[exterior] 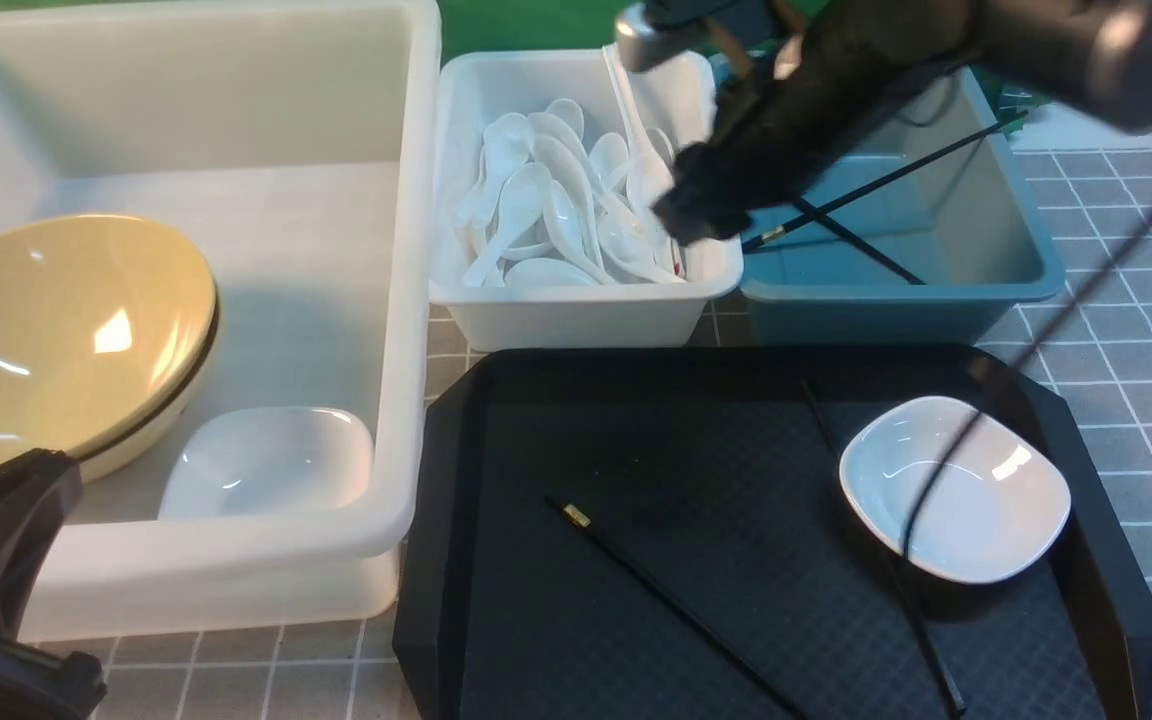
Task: On grey table put chopsticks spoon bowls plates into blue grey white boxes.
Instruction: 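Place the white spoon into the bin of spoons with the right gripper, then move the grippers toward the tableware on the black tray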
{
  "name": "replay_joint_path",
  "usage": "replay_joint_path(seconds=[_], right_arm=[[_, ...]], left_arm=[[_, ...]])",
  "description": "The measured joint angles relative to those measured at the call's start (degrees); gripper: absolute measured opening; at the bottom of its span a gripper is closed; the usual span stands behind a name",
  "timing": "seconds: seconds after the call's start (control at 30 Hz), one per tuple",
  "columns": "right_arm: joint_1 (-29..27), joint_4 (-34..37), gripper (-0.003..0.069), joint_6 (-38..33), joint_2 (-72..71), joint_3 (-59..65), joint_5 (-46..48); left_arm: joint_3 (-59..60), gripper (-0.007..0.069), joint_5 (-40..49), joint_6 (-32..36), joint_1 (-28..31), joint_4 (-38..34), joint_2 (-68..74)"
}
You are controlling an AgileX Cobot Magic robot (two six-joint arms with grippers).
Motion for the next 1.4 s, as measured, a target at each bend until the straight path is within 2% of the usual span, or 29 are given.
replay_joint_path(seconds=[0.13, 0.23, 0.33, 0.47, 0.77, 0.93, 1.1, 1.17, 1.3, 1.4], right_arm=[[0.0, -0.16, 0.029, 2.86, -9.61, 15.72, -0.26], [0.0, -0.16, 0.0288, 3.9, -15.09, 26.14, -0.07], [0.0, -0.28, 0.0293, 4.49, -17.83, 36.13, -0.07], [0.0, -0.33, 0.0302, 5.35, -17.79, 43.21, -0.99], [0.0, -0.5, 0.0297, 4.98, -12.22, 45.62, -10.49], [0.0, -0.68, 0.0233, 4.38, -9.81, 45.47, -12.22], [0.17, -1.31, 0.012, 2.54, -9.43, 45.16, -12.29], [1.55, -1.48, 0.0075, -0.17, -9.42, 45.09, -12.48], [5.15, -1.43, 0.0067, -3.58, -9.37, 45.09, -13.35], [10.76, -1.29, 0.0067, -4.82, -9.17, 45.09, -15.7]], left_arm=[[0.0, -0.0008, -0.22, 0.0, 0.0, 0.0, 0.0], [0.0, -0.0008, -0.93, 0.0, 0.0, 0.0, 0.0], [0.0, -0.0008, -1.69, 0.0, 0.0, -0.13, 0.0], [0.0, -0.0008, -1.75, -0.01, 0.0, -0.17, 0.0], [0.05, -0.0008, -1.79, -0.06, 0.0, -0.19, 0.0], [0.05, -0.0008, -1.79, -0.06, 0.0, -0.19, 0.0], [0.05, -0.0008, -1.97, -0.06, 0.0, -0.19, 0.0], [0.05, -0.0008, -2.06, -0.06, 0.0, -0.19, 0.0], [0.05, -0.0008, -2.17, -0.06, 0.0, -0.19, 0.0], [0.05, -0.0008, -2.17, -0.06, 0.0, -0.24, 0.0]])
